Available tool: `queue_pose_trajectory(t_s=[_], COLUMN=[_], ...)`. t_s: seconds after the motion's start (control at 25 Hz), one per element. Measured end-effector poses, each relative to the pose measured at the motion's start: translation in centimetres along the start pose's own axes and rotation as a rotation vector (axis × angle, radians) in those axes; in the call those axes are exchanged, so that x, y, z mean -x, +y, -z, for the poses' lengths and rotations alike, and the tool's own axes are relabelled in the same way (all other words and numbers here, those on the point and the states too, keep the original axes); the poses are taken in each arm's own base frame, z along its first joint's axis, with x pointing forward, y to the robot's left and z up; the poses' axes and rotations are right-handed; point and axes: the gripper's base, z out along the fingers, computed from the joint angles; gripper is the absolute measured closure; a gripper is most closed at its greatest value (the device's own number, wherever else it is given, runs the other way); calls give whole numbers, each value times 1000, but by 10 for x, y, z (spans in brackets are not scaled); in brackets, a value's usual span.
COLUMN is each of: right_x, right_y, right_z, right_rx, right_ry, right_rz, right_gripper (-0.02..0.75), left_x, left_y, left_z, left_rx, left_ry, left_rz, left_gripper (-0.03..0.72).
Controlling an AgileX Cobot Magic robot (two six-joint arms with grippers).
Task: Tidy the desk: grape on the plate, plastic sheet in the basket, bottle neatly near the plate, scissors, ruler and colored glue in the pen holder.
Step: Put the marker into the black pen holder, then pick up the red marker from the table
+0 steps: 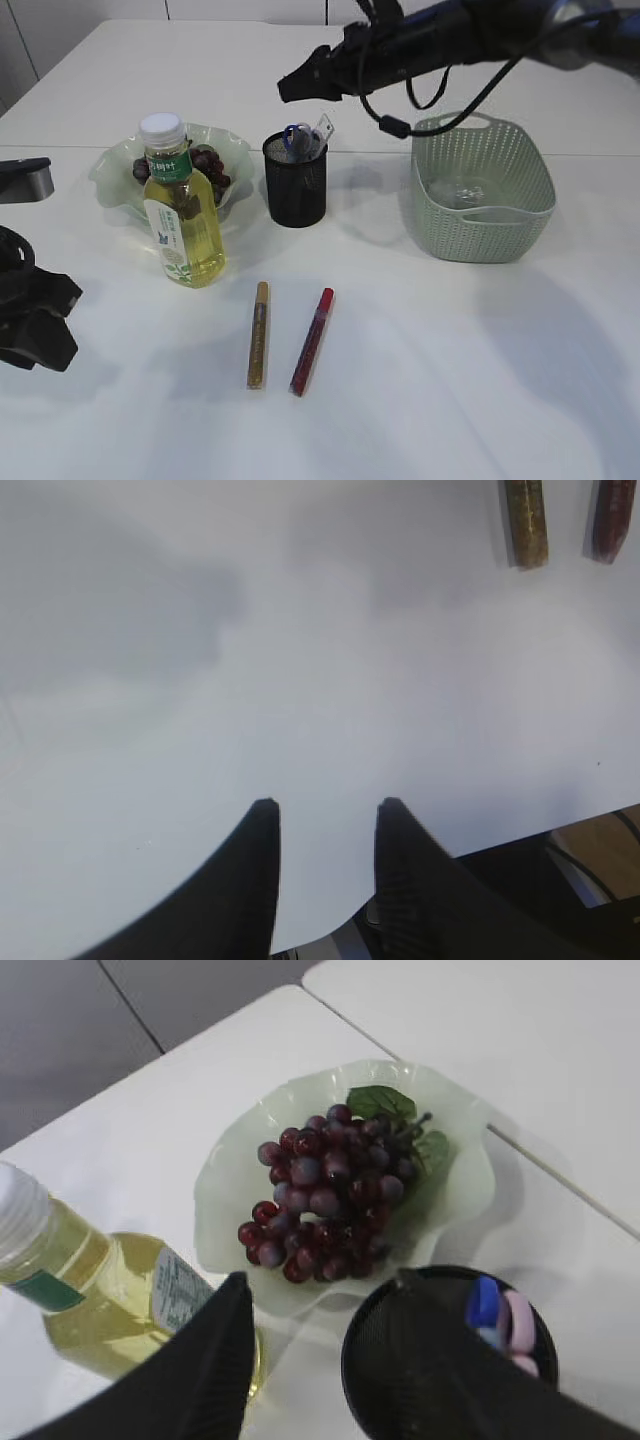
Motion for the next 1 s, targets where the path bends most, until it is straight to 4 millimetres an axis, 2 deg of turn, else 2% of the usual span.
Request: queue_pose_trajectory(t_s=[0.2,0.28,0.44,0.56,0.8,1.0], right_x=[39,53,58,50,24,-5], right_y=[33,57,95,118,153,169], right_z=[39,52,56,42,9,-10], right_rx=[-157,-219,-378,-460,-483,-508], right_ry=[157,231,410,525,645,723], right_rz=[-132,-176,-255,-275,-322,-457], right_gripper=[381,381,381,381,381,381], left_x=[-1,-2,-1,0,1,2], left_y=[0,0,0,0,0,0], left_z=[0,0,0,0,0,0], left_rx=[0,0,0,0,1,1], left_ry=[15,17,13,4,-12,-26], left_rz=[0,0,0,0,-1,-1], left_gripper=[449,449,449,449,449,449])
